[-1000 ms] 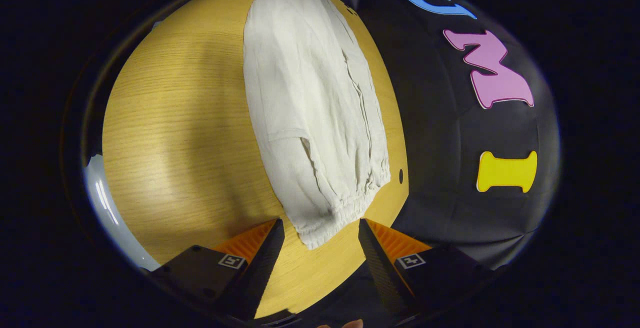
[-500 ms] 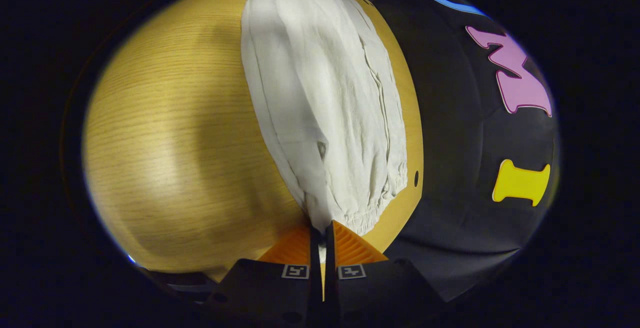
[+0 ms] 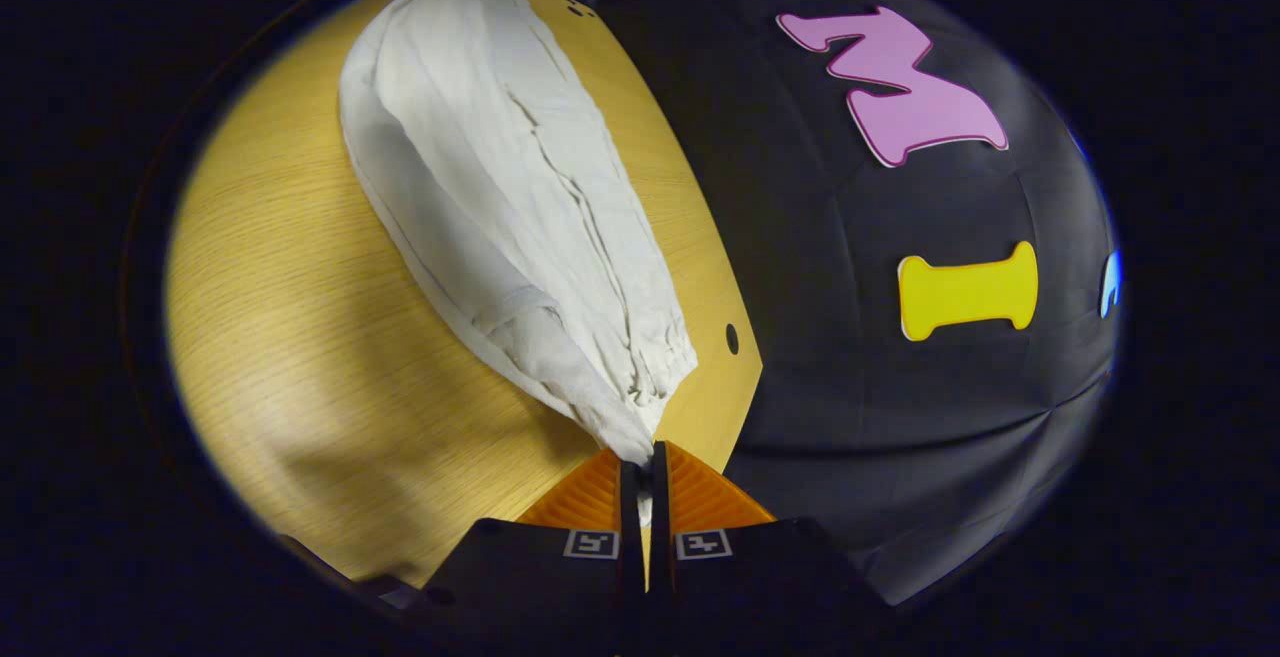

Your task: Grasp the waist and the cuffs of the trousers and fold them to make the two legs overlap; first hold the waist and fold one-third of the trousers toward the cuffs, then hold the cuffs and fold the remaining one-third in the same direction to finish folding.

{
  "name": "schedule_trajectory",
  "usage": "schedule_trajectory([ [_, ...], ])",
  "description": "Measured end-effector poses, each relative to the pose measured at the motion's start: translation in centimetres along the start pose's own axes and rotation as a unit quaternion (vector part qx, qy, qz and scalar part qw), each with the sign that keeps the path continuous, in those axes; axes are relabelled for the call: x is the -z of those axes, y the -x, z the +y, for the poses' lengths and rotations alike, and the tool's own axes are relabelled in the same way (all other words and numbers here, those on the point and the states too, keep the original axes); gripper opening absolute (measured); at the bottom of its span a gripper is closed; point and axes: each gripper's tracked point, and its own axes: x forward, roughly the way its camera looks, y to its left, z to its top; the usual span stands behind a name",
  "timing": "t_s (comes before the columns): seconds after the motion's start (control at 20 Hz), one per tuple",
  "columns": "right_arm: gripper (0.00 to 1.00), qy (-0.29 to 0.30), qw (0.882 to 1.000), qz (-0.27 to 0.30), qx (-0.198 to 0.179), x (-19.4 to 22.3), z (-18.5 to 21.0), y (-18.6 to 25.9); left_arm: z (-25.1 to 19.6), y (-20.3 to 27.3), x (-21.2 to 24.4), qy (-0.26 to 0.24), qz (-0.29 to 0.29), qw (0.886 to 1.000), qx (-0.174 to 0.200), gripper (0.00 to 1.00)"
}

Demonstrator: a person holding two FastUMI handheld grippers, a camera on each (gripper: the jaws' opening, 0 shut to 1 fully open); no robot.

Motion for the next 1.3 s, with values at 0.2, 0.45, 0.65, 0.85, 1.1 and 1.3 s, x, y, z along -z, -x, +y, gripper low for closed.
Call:
schedule_trajectory([
  [0.2, 0.06, -0.059, 0.998, 0.014, 0.029, -0.8, -2.8, -1.8, 1.1, -1.3, -0.3, 0.033, 0.006, 0.999, -0.011, 0.05],
  [0.45, 0.06, -0.12, 0.991, 0.028, 0.051, -1.8, -4.9, -4.6, 1.6, -2.2, -1.2, 0.074, 0.008, 0.997, -0.014, 0.05],
  [0.65, 0.06, -0.152, 0.986, 0.04, 0.055, -2.5, -5.3, -6.8, 2.3, -3.0, -2.4, 0.122, 0.0, 0.993, 0.0, 0.05],
  [0.85, 0.06, -0.162, 0.984, 0.048, 0.052, -2.5, -5.1, -7.9, 3.1, -4.4, -2.8, 0.188, 0.013, 0.982, 0.016, 0.05],
  [1.1, 0.06, -0.174, 0.982, 0.057, 0.053, -2.6, -5.5, -10.1, 5.6, -6.8, -5.6, 0.212, 0.016, 0.977, 0.007, 0.05],
  [1.3, 0.06, -0.18, 0.98, 0.068, 0.048, -2.2, -5.1, -11.7, 4.4, -10.1, -6.7, 0.179, 0.024, 0.983, 0.026, 0.05],
])
